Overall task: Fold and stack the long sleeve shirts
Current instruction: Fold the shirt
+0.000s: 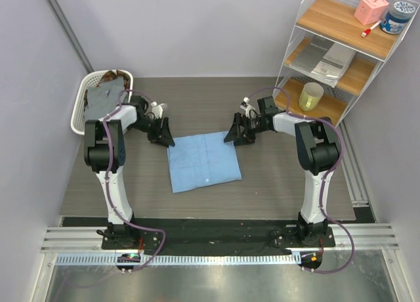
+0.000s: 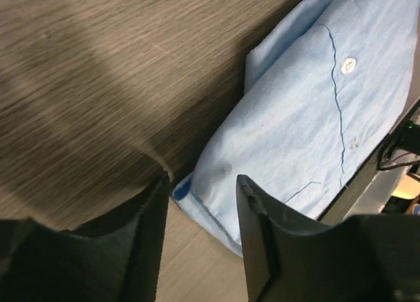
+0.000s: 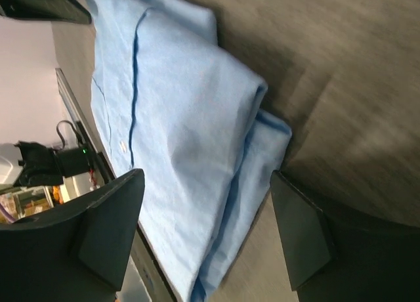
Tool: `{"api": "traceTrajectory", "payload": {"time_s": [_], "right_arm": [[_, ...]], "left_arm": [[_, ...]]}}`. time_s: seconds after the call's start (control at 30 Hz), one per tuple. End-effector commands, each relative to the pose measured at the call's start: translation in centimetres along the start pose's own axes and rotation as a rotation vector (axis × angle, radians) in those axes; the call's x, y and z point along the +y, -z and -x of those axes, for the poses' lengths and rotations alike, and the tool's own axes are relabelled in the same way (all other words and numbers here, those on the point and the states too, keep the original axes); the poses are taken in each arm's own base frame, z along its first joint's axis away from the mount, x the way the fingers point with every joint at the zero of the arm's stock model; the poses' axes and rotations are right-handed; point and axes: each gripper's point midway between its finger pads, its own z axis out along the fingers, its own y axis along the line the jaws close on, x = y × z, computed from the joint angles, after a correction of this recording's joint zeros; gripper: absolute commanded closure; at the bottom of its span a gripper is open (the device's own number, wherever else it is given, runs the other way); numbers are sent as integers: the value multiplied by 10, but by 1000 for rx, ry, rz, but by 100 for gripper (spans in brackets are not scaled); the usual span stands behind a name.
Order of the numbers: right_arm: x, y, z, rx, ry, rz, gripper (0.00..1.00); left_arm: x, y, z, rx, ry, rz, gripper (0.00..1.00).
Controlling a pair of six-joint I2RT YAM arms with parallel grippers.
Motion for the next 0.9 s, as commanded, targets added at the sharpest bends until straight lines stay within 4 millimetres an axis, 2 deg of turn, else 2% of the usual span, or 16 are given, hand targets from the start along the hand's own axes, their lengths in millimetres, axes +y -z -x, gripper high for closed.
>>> {"api": "traceTrajectory", "payload": {"time_s": [0.0,0.03,0.07,0.2,0.27,0.33,0.37,0.4,0.47,0.53,0.57,0.6,0.67,0.73,0.8,0.87], "right_arm": [[30,41,20,-43,157,-42,16],[34,46,19,-36,190,-47,16],[44,55,17,-28,209,-50,16],[62,57,2,-3,231,-21,5],[80,47,-8,23,248,31,4],[97,33,-14,46,210,97,4],[105,25,-8,29,231,133,5],[102,8,-14,57,202,154,5],[108,-7,2,27,167,200,6],[88,-29,8,34,110,199,7],[84,-35,18,25,111,195,7],[60,-46,16,40,67,174,7],[37,-52,23,20,44,135,8],[3,-50,27,3,-14,97,8],[-12,-43,35,-26,-21,68,8],[2,-27,46,-43,-6,86,8]], "left_arm": [[-7,36,20,-135,-41,-16,47],[-26,56,26,-196,-77,-37,43],[-33,62,23,-212,-85,-43,40],[-71,73,0,-237,-101,-78,31],[-88,69,-9,-238,-114,-118,30],[-109,51,-15,-197,-123,-183,30],[-114,40,-13,-178,-72,-244,32],[-118,31,-13,-155,-52,-271,33],[-114,10,-6,-116,28,-333,34],[-99,-6,-1,-90,62,-318,35],[-80,-19,4,-67,92,-291,35],[-71,-25,7,-57,98,-270,36],[-52,-35,6,-14,151,-229,36],[-33,-42,22,-21,142,-195,37],[-29,-37,36,-35,100,-181,37],[-41,-25,37,-30,57,-212,37]]}}
